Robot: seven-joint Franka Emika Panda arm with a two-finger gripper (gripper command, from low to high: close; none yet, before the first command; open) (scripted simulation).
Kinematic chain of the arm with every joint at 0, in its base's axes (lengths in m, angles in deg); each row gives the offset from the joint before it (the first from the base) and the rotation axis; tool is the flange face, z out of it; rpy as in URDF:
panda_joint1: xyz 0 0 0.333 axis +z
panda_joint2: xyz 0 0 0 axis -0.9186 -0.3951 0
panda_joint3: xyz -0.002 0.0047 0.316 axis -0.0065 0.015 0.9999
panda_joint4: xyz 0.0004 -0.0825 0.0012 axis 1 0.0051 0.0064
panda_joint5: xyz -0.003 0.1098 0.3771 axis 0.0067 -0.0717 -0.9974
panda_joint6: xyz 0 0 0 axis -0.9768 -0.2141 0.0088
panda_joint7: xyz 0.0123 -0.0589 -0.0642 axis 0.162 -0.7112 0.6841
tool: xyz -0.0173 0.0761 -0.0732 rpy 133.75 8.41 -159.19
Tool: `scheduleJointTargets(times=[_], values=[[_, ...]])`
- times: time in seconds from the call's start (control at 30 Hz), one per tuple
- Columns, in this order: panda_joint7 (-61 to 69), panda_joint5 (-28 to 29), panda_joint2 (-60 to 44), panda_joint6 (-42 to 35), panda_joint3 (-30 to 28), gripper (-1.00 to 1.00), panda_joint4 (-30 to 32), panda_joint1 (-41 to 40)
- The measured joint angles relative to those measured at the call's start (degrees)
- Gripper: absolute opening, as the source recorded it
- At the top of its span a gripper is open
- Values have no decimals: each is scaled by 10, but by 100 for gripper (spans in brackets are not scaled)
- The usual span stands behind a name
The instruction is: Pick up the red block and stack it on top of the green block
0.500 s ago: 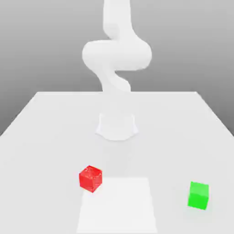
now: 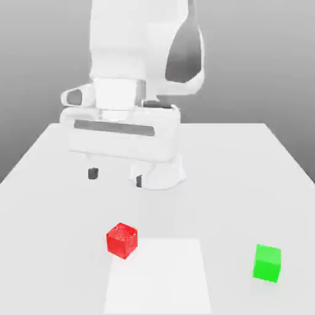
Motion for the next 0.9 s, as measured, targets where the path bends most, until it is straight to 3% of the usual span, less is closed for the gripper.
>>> scheduleJointTargets(times=[0.1, 0.3, 0.33, 0.57, 0.8, 0.9], values=[[-21, -5, -91, 67, -8, 0, 41, -11], [-15, -22, -228, 181, 2, 0, 33, -21], [-15, -22, -241, 192, 4, -100, 32, -23], [-17, -20, -240, 192, 5, -100, 32, -24], [-25, -8, -108, 78, 0, -100, 50, -23], [-35, -2, -101, 39, 34, -100, 19, 38]])
